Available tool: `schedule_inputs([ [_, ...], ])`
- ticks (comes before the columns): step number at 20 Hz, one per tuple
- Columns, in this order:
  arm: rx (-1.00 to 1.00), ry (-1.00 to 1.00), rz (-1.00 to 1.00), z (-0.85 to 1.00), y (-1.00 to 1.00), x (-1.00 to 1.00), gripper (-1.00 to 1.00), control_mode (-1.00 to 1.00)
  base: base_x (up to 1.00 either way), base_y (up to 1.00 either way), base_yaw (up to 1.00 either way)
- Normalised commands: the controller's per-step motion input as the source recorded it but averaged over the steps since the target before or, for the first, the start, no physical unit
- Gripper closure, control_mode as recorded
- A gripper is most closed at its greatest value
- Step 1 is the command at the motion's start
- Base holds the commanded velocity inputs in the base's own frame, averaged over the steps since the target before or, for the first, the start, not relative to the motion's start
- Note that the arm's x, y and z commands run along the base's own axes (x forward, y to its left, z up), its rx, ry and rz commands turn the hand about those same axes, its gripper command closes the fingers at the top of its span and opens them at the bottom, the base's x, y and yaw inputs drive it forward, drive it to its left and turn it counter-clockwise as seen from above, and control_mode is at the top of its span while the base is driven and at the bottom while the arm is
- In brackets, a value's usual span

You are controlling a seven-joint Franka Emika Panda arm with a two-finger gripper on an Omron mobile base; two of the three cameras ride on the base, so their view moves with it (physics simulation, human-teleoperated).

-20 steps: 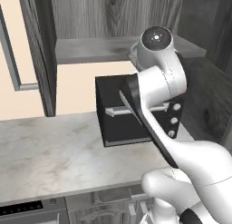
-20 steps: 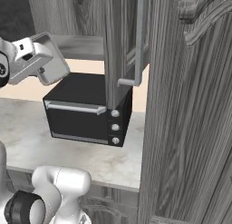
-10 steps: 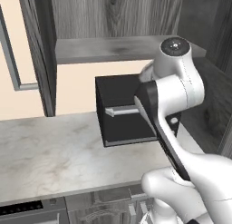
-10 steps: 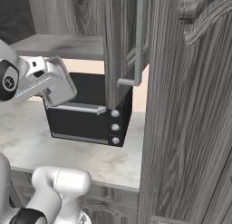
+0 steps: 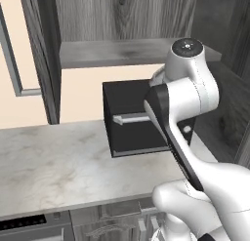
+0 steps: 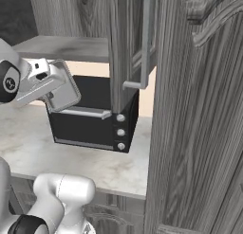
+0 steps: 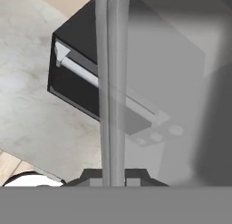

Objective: Retrieve the tupperware and aluminum foil from the cabinet and place them on the dining counter near the plate with lime and broccoli to prepare for storing leftovers.

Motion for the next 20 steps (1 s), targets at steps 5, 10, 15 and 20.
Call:
schedule_inputs([
  [5,0.0,0.0,0.0,0.0,0.0,0.0,1.0,1.0,-1.0,0.15,0.03],
  [10,0.0,0.0,0.0,0.0,0.0,0.0,1.0,1.0,-1.0,0.28,0.16],
  [15,0.0,0.0,0.0,0.0,0.0,0.0,1.0,1.0,-1.0,-0.09,-0.17],
  [20,0.0,0.0,0.0,0.0,0.0,0.0,1.0,1.0,-0.79,0.08,-0.79],
])
